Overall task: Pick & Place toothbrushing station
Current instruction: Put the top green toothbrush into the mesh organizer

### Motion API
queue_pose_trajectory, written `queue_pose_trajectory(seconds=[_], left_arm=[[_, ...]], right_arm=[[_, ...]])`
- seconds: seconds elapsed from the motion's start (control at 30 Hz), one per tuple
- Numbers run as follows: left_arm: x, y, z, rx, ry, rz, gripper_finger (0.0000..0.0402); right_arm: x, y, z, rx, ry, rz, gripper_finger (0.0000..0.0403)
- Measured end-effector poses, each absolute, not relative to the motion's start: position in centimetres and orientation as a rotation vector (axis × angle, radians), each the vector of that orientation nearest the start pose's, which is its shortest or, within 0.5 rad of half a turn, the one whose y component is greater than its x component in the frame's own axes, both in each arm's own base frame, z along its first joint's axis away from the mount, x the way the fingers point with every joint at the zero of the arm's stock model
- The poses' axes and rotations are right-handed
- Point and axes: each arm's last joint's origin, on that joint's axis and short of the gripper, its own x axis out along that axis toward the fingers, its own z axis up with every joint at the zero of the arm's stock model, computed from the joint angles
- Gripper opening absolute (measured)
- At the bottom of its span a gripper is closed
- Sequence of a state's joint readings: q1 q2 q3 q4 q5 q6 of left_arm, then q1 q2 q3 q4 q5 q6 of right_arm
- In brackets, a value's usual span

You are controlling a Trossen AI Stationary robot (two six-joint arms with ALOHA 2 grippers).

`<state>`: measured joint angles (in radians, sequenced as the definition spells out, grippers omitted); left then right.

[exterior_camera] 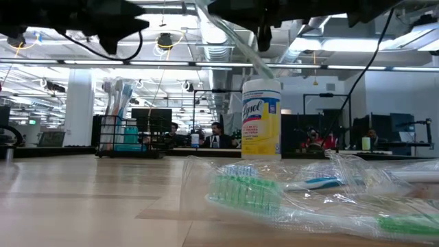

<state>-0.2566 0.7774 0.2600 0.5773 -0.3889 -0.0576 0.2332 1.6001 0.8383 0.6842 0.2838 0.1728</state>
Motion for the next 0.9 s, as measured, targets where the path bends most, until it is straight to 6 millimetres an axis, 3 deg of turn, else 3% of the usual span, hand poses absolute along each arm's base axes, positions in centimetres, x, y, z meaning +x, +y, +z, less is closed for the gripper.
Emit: queue_pose_trajectory(seconds=[0.33,0.63,0.9], left_arm=[[19.1,-3.8,22.0,-0.016,-0.177,0.136,0.0145],[20.7,-3.3,21.3,-0.024,-0.246,0.128,0.0145],[23.4,-3.3,21.8,-0.028,-0.246,0.069,0.0145]], right_arm=[[33.8,5.5,24.8,0.111,-0.068,-0.046,0.0000],[33.8,5.5,25.1,0.087,-0.099,-0.042,0.0000],[33.8,5.5,25.2,0.067,-0.109,-0.043,0.0000]])
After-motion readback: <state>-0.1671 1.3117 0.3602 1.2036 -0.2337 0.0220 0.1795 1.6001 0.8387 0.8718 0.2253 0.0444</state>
